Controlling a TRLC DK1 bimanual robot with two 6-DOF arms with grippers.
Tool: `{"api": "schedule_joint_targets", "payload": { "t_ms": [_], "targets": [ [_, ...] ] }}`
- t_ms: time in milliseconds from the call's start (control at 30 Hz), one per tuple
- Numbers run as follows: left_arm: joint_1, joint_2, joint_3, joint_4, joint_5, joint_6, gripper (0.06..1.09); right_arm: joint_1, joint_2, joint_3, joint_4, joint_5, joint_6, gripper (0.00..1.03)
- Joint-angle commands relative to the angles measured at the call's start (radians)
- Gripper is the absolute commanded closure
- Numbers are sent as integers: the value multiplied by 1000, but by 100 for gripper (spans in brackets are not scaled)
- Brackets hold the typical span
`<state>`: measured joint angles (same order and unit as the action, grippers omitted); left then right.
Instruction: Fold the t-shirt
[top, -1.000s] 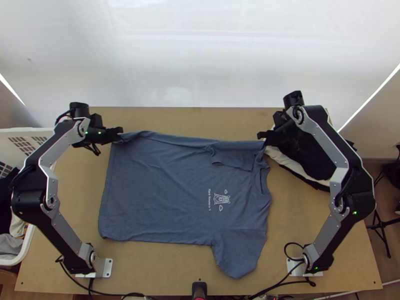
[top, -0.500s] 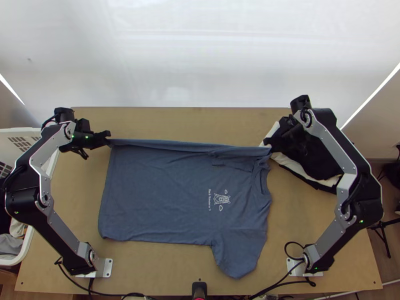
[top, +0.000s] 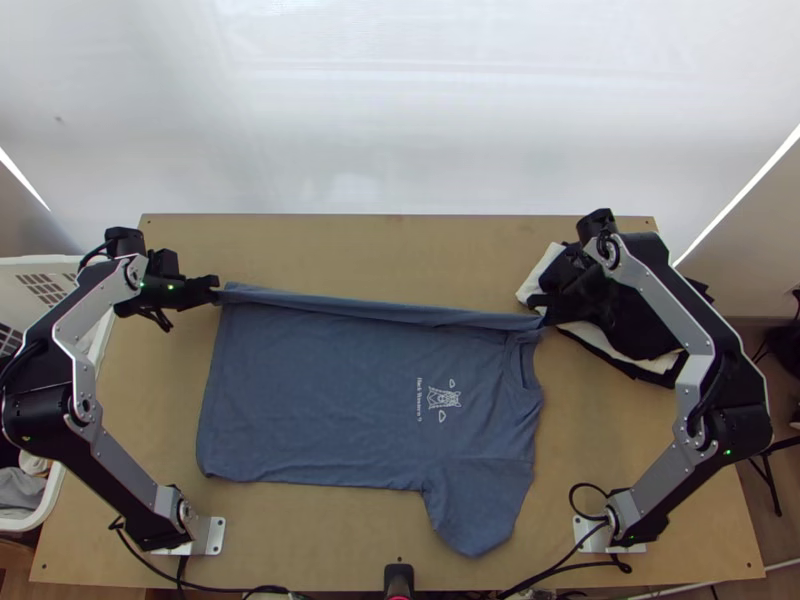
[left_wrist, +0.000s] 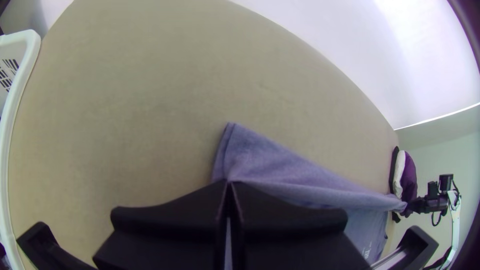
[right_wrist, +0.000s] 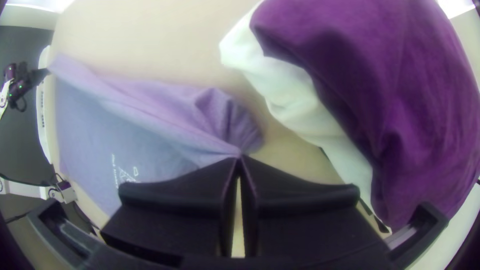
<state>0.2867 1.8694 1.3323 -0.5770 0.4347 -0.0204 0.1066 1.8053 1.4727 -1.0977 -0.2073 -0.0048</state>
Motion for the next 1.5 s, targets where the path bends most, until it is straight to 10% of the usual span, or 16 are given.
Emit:
{"api": "schedule_joint_targets", "payload": {
  "t_ms": [0, 1000, 1200, 1467],
  "targets": [
    [6, -16, -30, -3, 2, 30, 105, 7, -9, -64, -1, 37, 8, 100],
    [-3, -204, -237, -130, 38, 191, 105, 54, -83, -252, 119, 124, 22, 87],
    [2, -237, -222, -155, 38, 226, 9, 59, -164, -273, 122, 163, 29, 58],
    [28, -329, -189, -156, 39, 206, 10, 65, -363, -272, 67, 180, 46, 47]
  ]
}}
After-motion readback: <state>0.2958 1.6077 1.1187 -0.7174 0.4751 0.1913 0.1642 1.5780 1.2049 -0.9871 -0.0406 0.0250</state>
